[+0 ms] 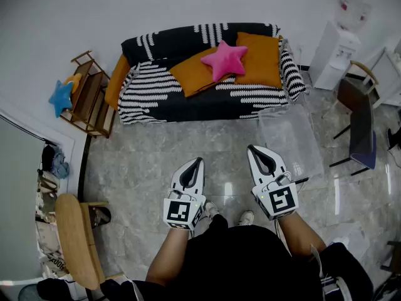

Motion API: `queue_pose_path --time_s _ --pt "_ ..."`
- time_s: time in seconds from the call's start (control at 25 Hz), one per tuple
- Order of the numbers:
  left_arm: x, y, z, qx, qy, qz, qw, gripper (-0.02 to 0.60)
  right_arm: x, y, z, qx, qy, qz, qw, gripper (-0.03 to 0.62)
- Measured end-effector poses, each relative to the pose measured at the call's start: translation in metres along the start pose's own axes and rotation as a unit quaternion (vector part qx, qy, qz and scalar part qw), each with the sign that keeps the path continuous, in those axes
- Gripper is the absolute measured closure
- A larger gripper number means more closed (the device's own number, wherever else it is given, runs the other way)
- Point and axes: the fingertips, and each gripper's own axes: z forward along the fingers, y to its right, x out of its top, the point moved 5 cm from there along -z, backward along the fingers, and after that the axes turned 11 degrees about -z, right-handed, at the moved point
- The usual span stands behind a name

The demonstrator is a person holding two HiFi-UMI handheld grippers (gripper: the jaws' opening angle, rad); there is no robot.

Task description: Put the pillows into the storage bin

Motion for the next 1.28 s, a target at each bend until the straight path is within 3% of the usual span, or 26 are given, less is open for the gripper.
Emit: queue_pose_path --time_s 0.36,0.52,0.8,0.92,1.04,1.08,1.12,1.16,1.28 --pt "0.008 -0.012 0.012 -0.01 0.014 -0.011 0.9998 0.565 -0.009 0.002 0.014 0.01 -0.035 0.006 0.999 0.58" --pt "0.009 -0.026 0.01 0.003 0.015 -0.013 0.9998 0.565 -0.004 -0.002 0.028 0.004 -0.001 0.002 1.0 0.579" --pt "0.011 -0.06 0.008 0.017 0.003 0.003 0.9998 0.565 -0.001 -0.018 0.055 0.01 -0.018 0.005 1.0 0.577" --pt "0.013 -0.08 0.004 0.011 0.001 0.0 0.9999 0.531 -0.003 -0.029 0.07 0.007 -0.042 -0.001 0.999 0.577" --pt "0.015 -0.1 0.004 0.005 0.004 -0.002 1.0 0.427 -0.01 -0.038 0.085 -0.003 -0.071 -0.009 0.997 0.577" --pt "0.016 -0.106 0.003 0.003 0.006 -0.005 1.0 0.401 -0.011 -0.041 0.091 -0.002 -0.076 -0.01 0.997 0.543" --pt "0.017 -0.113 0.002 0.002 0.009 -0.007 0.9999 0.382 -0.012 -0.045 0.096 -0.001 -0.08 -0.009 0.997 0.448" --pt "0.018 -0.119 0.001 0.004 0.012 -0.007 0.9999 0.375 -0.012 -0.048 0.101 -0.002 -0.082 -0.008 0.997 0.394" --pt "0.023 -0.137 -0.001 0.012 0.018 -0.004 0.9998 0.289 -0.009 -0.055 0.113 -0.018 -0.079 -0.007 0.997 0.314"
